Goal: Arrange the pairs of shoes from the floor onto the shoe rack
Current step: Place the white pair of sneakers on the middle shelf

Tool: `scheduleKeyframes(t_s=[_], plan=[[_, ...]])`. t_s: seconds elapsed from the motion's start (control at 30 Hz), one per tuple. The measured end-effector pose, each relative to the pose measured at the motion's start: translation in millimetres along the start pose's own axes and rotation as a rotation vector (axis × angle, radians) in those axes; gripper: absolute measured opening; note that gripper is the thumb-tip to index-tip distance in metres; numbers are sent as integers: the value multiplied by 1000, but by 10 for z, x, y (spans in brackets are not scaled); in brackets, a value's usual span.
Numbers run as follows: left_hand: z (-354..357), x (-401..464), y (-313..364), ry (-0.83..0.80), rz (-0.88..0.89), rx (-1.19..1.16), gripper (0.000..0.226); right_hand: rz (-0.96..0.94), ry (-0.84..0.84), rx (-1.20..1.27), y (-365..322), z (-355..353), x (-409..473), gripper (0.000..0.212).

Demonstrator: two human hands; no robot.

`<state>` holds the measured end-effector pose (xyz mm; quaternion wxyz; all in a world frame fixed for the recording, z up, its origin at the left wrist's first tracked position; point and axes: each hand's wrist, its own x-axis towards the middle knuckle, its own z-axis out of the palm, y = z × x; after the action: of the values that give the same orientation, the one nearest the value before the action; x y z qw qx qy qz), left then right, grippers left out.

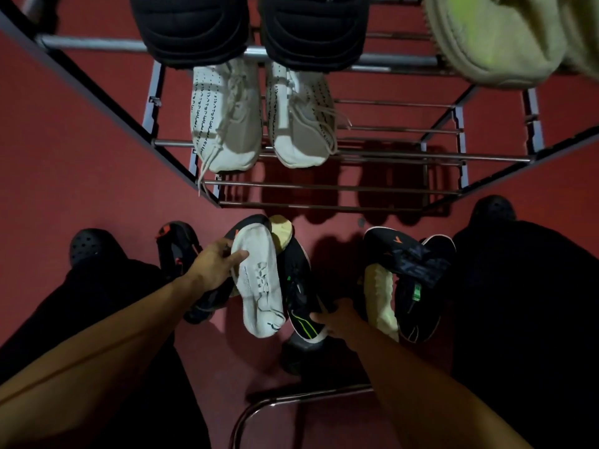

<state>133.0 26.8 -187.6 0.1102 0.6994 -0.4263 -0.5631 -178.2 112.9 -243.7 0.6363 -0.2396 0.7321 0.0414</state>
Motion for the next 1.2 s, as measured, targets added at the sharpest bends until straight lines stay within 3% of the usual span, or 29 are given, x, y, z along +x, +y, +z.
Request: scheduleKeyframes(t_s=[0.03,0.1,0.13,0.23,0.4,0.47,0.57,0.67,0.9,1.03,1.2], plan=[[25,-13,13,-4,2,-17,52,-5,-16,3,19,-7,12,91],[74,-46,29,-6,6,-47,44,-20,-53,-4,-63,-62,-117,37],[92,-63,39,3,6,-66,41,-39,-50,-15,-92,-95,-128,25],[119,-37,-15,10,-12,-103,43,-159,96,-20,-246,-278,-106,39],[183,-55,110,10,12,-107,44,-383,650,171,-379,-822,-84,44],[214,-58,161,19,-1,-112,34,-412,631,106,-338,-796,-124,35],[253,-44,186,18,-4,-133,31,-290,366,14,-136,-506,-66,27],[313,-47,176,28,-31,-163,31,-173,254,10,53,-331,-58,56],[328,33,-11,11,-67,-115,37,-103,328,119,14,-111,-3,88],[342,55,23,23,-59,-61,28,155,310,233,1,86,379,129],[305,34,74,12,-64,-66,25,148,281,281,37,-36,316,127]])
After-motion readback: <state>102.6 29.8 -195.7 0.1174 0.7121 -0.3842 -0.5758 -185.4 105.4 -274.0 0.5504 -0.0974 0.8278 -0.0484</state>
